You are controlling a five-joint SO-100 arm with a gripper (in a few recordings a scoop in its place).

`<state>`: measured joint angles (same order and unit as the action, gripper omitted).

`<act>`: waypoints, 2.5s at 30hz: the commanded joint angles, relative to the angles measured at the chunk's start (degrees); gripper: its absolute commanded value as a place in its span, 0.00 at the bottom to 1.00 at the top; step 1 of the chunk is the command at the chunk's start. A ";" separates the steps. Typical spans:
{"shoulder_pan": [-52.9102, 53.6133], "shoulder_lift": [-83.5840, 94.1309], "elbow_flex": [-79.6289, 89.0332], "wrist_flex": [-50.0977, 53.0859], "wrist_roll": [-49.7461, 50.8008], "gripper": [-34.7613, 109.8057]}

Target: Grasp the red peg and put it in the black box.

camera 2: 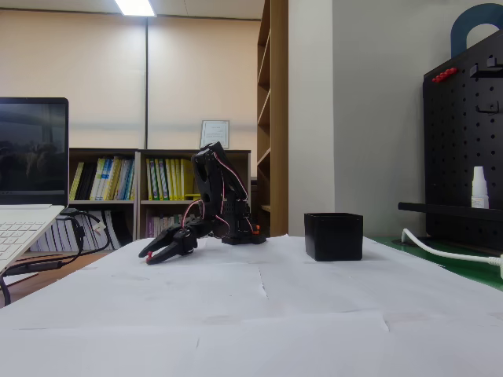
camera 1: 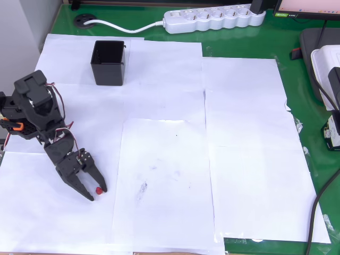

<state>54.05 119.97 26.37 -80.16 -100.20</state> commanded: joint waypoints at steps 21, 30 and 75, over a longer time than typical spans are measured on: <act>-1.32 0.09 1.14 0.00 -0.79 0.24; -2.11 -1.41 1.23 -0.18 -0.18 0.24; -4.13 -18.02 4.48 14.85 2.55 0.37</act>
<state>48.87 105.64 30.67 -64.07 -96.24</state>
